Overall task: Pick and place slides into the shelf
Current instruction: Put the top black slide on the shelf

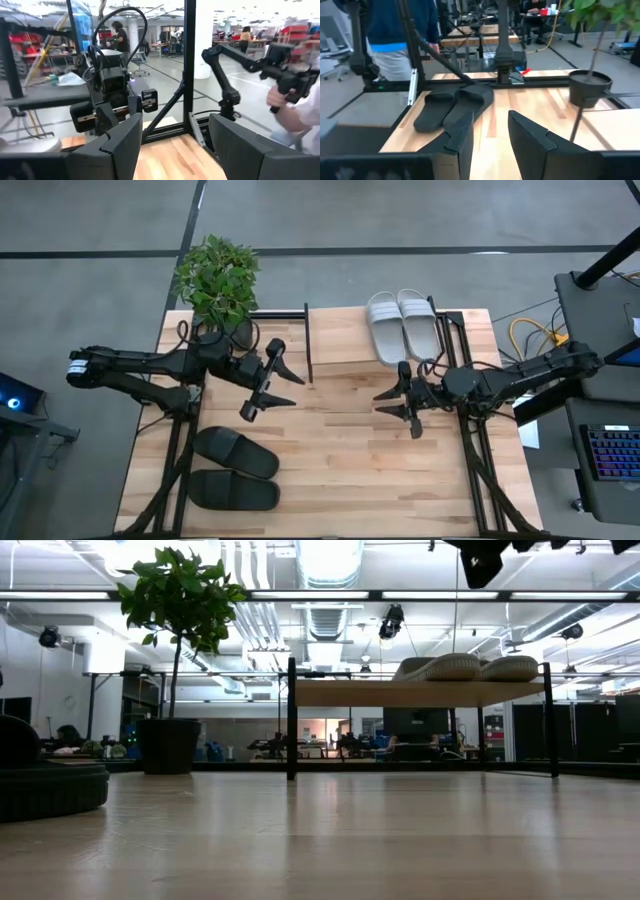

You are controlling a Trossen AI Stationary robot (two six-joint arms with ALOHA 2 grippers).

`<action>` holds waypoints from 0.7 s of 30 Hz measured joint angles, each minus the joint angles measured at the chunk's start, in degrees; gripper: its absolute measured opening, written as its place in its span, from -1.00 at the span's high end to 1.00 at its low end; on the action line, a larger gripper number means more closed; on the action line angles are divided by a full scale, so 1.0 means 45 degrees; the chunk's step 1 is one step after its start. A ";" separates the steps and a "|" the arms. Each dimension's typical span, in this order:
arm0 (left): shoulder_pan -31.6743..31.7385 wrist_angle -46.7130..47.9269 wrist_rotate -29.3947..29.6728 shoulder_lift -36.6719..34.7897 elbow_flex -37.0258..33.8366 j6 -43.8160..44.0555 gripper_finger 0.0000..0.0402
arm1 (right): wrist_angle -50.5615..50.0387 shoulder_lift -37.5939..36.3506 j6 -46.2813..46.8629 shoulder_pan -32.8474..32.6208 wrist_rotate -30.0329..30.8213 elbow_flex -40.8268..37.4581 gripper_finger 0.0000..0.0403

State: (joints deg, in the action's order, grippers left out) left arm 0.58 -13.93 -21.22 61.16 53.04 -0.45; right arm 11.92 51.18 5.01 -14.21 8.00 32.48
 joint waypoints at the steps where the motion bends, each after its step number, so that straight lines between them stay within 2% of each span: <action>1: 0.0000 0.0010 -0.0058 0.0022 0.0000 0.0151 -0.07 | 0.0221 0.0005 -0.0003 -0.0078 0.0003 -0.0147 0.45; 4: 0.0010 0.0487 0.0022 -0.0020 0.0023 0.0961 -0.07 | 0.0661 0.0004 0.0007 -0.0210 0.0002 -0.0438 0.46; 6: 0.0044 0.1516 0.0236 -0.0169 0.0270 0.1450 -0.07 | 0.0829 0.0000 0.0031 -0.0210 0.0003 -0.0537 0.47; 10: 0.0049 0.4024 0.1632 -0.0525 0.0704 0.2735 -0.07 | 0.0824 -0.0019 -0.0018 -0.0210 0.0003 -0.0482 0.48; 14: 0.0058 0.5717 0.2183 -0.0693 0.0594 0.4329 -0.07 | 0.0883 -0.0029 -0.0212 -0.0210 0.0008 -0.0304 0.47; 21: -0.0293 0.8540 0.2233 -0.0671 0.0324 0.3441 -0.07 | 0.0822 -0.0024 -0.0601 -0.0205 0.0012 -0.0294 0.47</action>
State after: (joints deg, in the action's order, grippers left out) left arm -0.74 24.49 -11.18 58.14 54.49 15.03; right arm 15.62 51.07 2.30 -15.14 8.05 31.16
